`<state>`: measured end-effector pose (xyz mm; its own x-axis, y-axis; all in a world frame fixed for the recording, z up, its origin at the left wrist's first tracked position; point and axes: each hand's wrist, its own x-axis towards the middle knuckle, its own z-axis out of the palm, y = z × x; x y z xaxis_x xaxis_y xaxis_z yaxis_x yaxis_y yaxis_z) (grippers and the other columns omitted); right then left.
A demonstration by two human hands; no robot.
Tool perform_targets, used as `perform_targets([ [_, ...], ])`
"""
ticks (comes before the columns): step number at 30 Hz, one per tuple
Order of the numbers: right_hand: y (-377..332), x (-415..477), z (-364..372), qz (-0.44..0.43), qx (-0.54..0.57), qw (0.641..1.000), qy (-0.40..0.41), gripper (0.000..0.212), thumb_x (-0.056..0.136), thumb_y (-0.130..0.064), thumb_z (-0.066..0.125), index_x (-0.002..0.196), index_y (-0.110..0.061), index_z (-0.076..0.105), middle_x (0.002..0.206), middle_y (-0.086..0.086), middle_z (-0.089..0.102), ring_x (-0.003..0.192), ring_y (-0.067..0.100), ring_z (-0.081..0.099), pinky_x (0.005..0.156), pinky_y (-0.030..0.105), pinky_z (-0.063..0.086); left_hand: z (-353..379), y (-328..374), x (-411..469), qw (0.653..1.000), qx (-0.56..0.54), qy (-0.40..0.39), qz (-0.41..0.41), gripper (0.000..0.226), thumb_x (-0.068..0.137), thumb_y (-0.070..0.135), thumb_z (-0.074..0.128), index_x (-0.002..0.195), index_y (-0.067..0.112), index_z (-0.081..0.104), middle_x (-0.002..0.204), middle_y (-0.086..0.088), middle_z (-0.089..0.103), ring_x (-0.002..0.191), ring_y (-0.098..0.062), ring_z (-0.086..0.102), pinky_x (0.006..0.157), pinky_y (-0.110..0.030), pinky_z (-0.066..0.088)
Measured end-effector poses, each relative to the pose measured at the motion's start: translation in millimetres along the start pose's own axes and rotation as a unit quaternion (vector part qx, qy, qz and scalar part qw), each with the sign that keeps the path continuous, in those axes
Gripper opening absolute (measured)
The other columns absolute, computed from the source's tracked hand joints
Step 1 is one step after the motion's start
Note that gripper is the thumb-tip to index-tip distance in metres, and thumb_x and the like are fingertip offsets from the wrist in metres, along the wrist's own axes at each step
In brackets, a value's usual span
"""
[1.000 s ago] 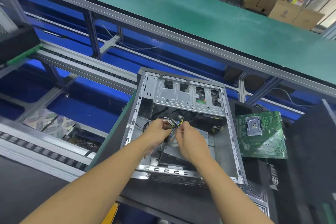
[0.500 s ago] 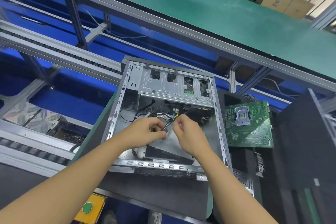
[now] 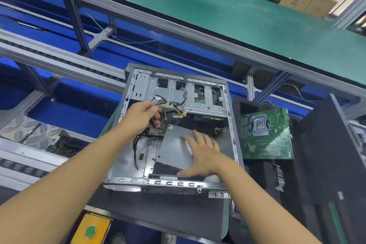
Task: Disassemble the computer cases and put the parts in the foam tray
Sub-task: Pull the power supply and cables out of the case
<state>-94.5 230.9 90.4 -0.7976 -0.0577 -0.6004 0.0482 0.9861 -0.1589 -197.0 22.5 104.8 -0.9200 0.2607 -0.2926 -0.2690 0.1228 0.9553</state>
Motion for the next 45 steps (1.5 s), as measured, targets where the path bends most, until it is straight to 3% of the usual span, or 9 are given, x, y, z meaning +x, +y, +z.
perform_targets([
  [5, -7.5, 15.2, -11.2, -0.008, 0.033, 0.996, -0.081, 0.134, 0.062, -0.074, 0.077, 0.15, -0.052, -0.021, 0.155, -0.008, -0.044, 0.144, 0.032, -0.036, 0.116, 0.071, 0.006, -3.5, 6.4, 2.5, 1.0, 0.025, -0.002, -0.013, 0.022, 0.105, 0.006, 0.043, 0.098, 0.002, 0.064, 0.079, -0.008, 0.062, 0.074, -0.021, 0.065, 0.081, -0.037, 0.057],
  [12, -28.8, -7.7, 7.2, 0.083, 0.19, 0.978, 0.019, 0.094, 0.08, -0.043, 0.081, 0.152, -0.055, 0.021, 0.161, -0.007, -0.032, 0.15, 0.036, -0.021, 0.12, 0.051, 0.019, -5.5, -3.9, -7.1, 0.979, 0.194, 0.058, 0.013, 0.024, 0.103, 0.027, 0.05, 0.108, 0.012, 0.069, 0.099, -0.004, 0.07, 0.097, -0.025, 0.065, 0.087, -0.037, 0.05],
  [21, -44.6, -20.9, 10.5, 0.165, 0.264, 0.919, 0.241, 0.072, 0.088, -0.056, 0.066, 0.141, -0.017, 0.037, 0.141, 0.012, 0.038, 0.105, 0.032, 0.056, 0.076, 0.034, 0.036, 22.8, -24.1, -36.1, 0.948, 0.18, -0.132, -0.228, 0.114, 0.069, 0.091, 0.048, 0.149, 0.011, 0.037, 0.151, -0.011, 0.044, 0.132, -0.032, 0.048, 0.111, -0.051, 0.039],
  [24, -40.4, -18.2, 6.9, 0.198, 0.339, 0.851, 0.348, 0.058, 0.086, -0.056, 0.068, 0.123, -0.019, 0.044, 0.127, 0.005, 0.039, 0.079, 0.021, 0.05, 0.073, 0.032, 0.036, 30.5, -21.3, -35.4, 0.956, 0.136, -0.173, -0.195, 0.09, 0.076, 0.079, 0.059, 0.146, 0.024, 0.042, 0.149, -0.004, 0.048, 0.133, -0.027, 0.048, 0.112, -0.048, 0.037],
  [28, -38.3, -15.4, 2.5, 0.228, 0.441, 0.759, 0.422, 0.053, 0.085, -0.049, 0.073, 0.117, -0.023, 0.04, 0.124, 0.003, 0.032, 0.076, 0.009, 0.05, 0.076, 0.032, 0.038, 44.8, -18.4, -44.8, 0.967, 0.16, -0.155, -0.121, 0.028, 0.085, 0.047, 0.059, 0.113, 0.041, 0.058, 0.113, 0.012, 0.064, 0.099, -0.007, 0.058, 0.076, -0.028, 0.046],
  [33, -33.9, -25.3, 17.9, 0.218, 0.279, 0.876, 0.328, 0.102, 0.058, -0.079, 0.062, 0.147, -0.04, 0.029, 0.157, 0.005, -0.002, 0.143, 0.034, 0.017, 0.115, 0.05, 0.023, 58.5, -5.6, -59.7, 0.966, 0.111, -0.17, -0.16, 0.009, 0.057, 0.028, 0.057, 0.064, 0.023, 0.054, 0.06, 0.006, 0.051, 0.056, -0.012, 0.043, 0.053, -0.026, 0.032],
  [37, -12.5, -24.2, 21.3, 0.159, -0.007, 0.95, 0.269, 0.143, 0.049, -0.088, 0.066, 0.159, -0.021, 0.003, 0.162, 0.009, -0.023, 0.151, 0.036, -0.005, 0.119, 0.055, 0.012, 57.1, 5.7, -50.6, 0.968, 0.017, -0.156, -0.195, 0.021, 0.074, 0.006, 0.044, 0.088, 0.01, 0.059, 0.079, -0.006, 0.057, 0.066, -0.022, 0.053, 0.059, -0.025, 0.045],
  [41, -9.6, -3.7, 10.3, 0.089, -0.135, 0.943, 0.29, 0.129, 0.063, -0.059, 0.079, 0.156, -0.022, -0.003, 0.16, 0.01, 0.011, 0.149, 0.037, 0.009, 0.118, 0.053, -0.001, 57.7, 9.8, -44.1, 0.973, 0.023, -0.133, -0.189, 0.037, 0.08, 0.004, 0.041, 0.1, 0.021, 0.066, 0.086, -0.005, 0.062, 0.077, -0.026, 0.062, 0.076, -0.033, 0.051],
  [45, -2.0, -5.1, -22.8, 0.012, -0.106, 0.959, 0.263, 0.109, 0.066, -0.061, 0.075, 0.152, -0.021, 0.02, 0.127, 0.005, 0.044, 0.116, 0.026, 0.044, 0.104, 0.039, 0.035, 42.5, 16.3, -36.8, 0.977, 0.059, -0.125, -0.163, 0.033, 0.085, 0.005, 0.046, 0.086, 0.028, 0.07, 0.093, -0.001, 0.072, 0.08, -0.021, 0.072, 0.068, -0.026, 0.053],
])
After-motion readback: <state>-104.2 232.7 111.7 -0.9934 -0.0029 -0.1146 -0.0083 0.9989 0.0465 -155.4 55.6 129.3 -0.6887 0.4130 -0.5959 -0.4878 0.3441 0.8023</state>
